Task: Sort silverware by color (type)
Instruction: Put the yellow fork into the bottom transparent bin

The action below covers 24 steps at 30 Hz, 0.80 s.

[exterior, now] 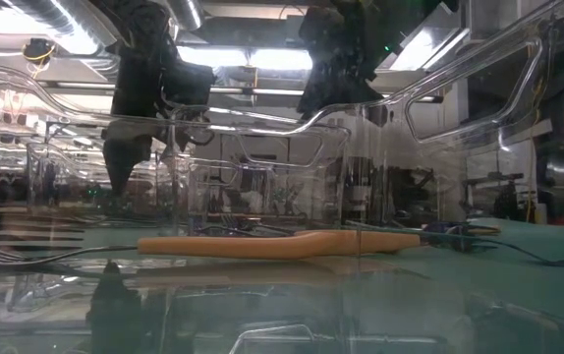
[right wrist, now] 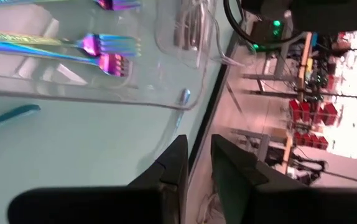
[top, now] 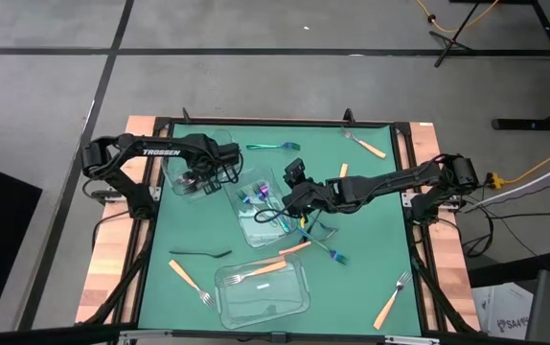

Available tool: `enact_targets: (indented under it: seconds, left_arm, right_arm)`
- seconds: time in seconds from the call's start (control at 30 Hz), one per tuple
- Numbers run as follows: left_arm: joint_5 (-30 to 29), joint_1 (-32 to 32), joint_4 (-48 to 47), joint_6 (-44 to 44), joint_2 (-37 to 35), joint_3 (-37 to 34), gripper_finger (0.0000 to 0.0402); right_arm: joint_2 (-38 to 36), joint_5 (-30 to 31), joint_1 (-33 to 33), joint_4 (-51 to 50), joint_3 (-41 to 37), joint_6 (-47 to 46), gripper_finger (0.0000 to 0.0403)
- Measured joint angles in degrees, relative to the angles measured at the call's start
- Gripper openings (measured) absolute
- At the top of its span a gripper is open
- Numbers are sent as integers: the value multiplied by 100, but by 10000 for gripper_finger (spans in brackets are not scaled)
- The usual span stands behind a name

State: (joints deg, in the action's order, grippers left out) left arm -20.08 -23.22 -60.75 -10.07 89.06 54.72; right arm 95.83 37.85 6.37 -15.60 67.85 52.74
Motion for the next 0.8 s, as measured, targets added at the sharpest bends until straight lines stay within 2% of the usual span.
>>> enact_targets:
  seconds: [0.17, 0.5, 0.63, 0.8]
  left_arm:
    - [0, 0, -1, -4, 0, 0, 57]
    - [2, 0, 2, -30, -2, 0, 57]
    - [9, 0, 17, -41, -4, 0, 57]
    - [9, 2, 29, -46, -4, 0, 57]
  right_arm:
    - [-11, 313, -2, -86, 4, -199, 66]
    - [-494, 277, -232, -1254, 6, -934, 66]
    - [-760, 20, -577, -1831, 7, -947, 66]
    - [-948, -781, -1281, -2655, 7, -912, 66]
